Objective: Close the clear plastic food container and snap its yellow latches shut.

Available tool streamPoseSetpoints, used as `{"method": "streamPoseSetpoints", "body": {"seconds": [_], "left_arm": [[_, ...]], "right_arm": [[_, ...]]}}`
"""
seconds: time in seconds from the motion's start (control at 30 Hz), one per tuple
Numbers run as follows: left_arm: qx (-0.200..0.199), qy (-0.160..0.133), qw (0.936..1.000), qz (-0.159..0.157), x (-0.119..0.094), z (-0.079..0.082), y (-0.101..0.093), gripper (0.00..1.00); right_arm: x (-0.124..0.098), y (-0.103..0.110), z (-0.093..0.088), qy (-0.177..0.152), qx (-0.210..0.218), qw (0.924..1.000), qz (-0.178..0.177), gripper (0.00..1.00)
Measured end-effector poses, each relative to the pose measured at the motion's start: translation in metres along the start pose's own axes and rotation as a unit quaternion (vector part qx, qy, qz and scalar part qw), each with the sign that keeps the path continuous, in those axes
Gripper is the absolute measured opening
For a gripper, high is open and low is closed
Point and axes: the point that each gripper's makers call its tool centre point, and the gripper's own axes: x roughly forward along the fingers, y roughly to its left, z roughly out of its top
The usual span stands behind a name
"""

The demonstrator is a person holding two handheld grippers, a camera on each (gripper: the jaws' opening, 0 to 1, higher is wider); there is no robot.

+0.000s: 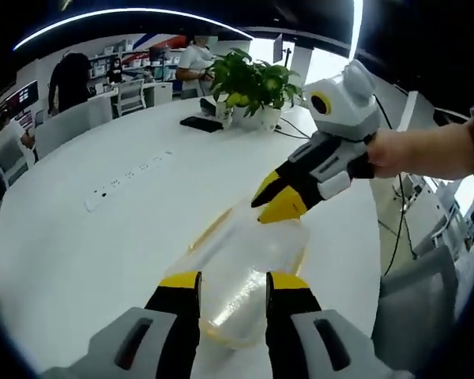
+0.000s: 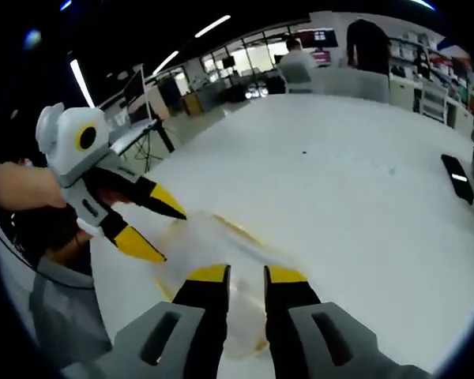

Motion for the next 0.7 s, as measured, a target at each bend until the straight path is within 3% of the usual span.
{"method": "streamPoseSetpoints", "body": {"seconds": [0.37, 0.53, 0.7], "left_arm": [[0.043, 0.011, 0.9987, -0.026, 0.01, 0.006, -0.007, 0.25], [0.052, 0.008, 0.9978, -0.039, 0.012, 0.007, -0.01, 0.25], [0.053, -0.003, 0.9976, -0.044, 0.014, 0.011, -0.013, 0.25]], "right_arm": [[0.008, 0.012, 0.004, 0.013, -0.063, 0.997, 0.042, 0.12], [0.012, 0.016, 0.004, 0.025, -0.104, 0.9928, 0.053, 0.11], [0.017, 0.017, 0.006, 0.028, -0.113, 0.9915, 0.058, 0.12]]}}
